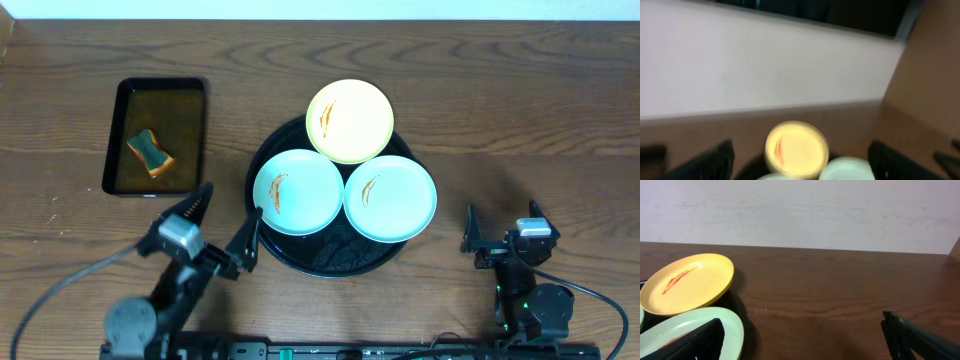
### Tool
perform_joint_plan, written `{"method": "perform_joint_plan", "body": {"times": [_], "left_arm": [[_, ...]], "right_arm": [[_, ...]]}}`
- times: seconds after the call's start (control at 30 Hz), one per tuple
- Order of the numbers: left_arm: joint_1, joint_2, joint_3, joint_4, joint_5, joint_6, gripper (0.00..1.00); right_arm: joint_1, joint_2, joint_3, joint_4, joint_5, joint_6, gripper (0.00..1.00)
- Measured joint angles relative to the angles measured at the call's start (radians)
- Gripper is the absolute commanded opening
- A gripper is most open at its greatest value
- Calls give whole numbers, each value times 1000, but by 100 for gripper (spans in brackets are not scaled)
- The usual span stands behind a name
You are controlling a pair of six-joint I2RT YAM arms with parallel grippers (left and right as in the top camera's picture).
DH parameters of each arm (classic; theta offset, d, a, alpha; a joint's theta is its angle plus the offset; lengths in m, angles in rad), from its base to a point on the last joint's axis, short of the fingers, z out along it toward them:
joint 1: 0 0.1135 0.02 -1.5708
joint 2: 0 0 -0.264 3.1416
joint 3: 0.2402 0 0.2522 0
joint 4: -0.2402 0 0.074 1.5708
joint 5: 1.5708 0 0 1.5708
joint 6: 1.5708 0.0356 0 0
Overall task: Clean dirty plates on tray and stack at the side
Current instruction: 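Move the left gripper over the sponge in the black tray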
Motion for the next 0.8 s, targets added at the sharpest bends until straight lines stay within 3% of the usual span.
{"method": "perform_joint_plan", "body": {"times": [0.2,0.3,0.43,0.63,0.8], "left_arm": [[0,416,423,-550,-175,78,86],[0,618,627,-716,-222,99,86],[0,813,838,-840,-225,117,86],[13,941,999,-896,-238,129,86],[106,1110,1231,-1155,-299,86,86]], "right_arm": [[0,0,0,0,0,0,99],[0,0,0,-1,0,0,99],[0,0,0,0,0,0,99],[0,0,0,0,0,0,99],[0,0,0,0,0,0,99]]}}
